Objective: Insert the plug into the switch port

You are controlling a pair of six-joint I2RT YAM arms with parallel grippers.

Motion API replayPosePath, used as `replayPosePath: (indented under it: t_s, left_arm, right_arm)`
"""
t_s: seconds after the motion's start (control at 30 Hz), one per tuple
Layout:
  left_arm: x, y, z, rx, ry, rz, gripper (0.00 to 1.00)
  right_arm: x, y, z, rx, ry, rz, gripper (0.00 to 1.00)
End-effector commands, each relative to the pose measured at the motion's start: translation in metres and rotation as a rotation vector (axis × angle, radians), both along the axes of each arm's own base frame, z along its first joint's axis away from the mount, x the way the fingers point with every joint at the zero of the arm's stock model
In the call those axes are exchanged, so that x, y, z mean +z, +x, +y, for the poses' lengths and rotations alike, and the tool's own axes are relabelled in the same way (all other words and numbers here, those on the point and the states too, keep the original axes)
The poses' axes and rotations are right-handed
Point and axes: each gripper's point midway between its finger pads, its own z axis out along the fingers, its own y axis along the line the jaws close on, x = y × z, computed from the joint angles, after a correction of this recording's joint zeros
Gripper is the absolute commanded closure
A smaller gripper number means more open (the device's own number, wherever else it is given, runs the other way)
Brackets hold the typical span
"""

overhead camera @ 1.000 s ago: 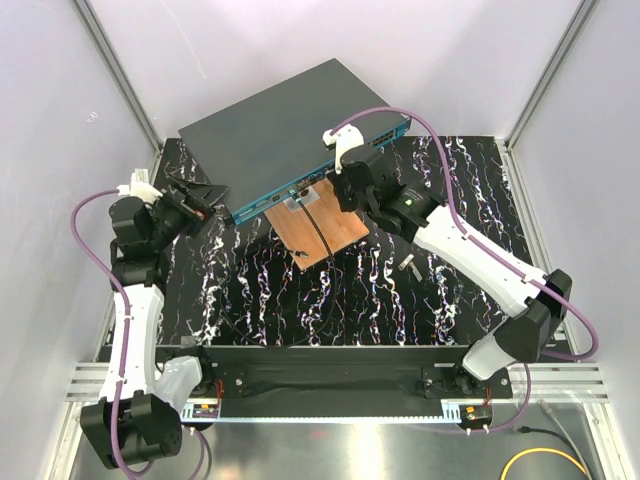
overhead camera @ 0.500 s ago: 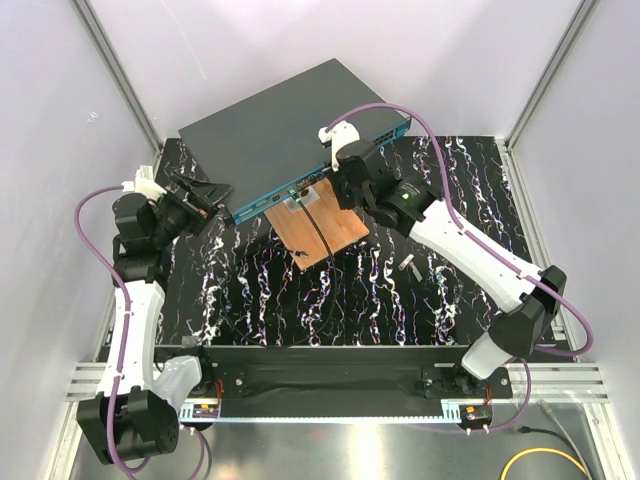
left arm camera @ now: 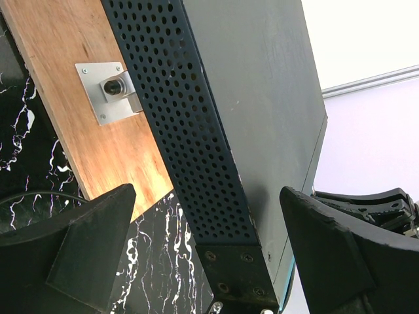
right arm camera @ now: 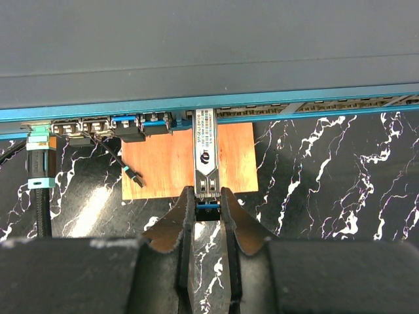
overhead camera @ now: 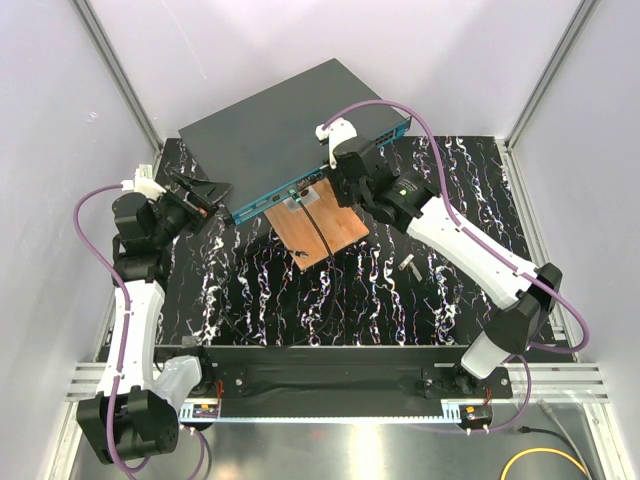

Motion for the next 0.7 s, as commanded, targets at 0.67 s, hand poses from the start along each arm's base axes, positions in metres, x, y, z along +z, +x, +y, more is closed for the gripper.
replayPosePath:
  t_s: [0.67]
  left_arm:
    - [0.021,0.001,-0.001,-0.002,0.009,-0.089,0.01]
  right_arm:
    - [0.033,-0.004,0.023,0.048,0.062,-0.064,1.0]
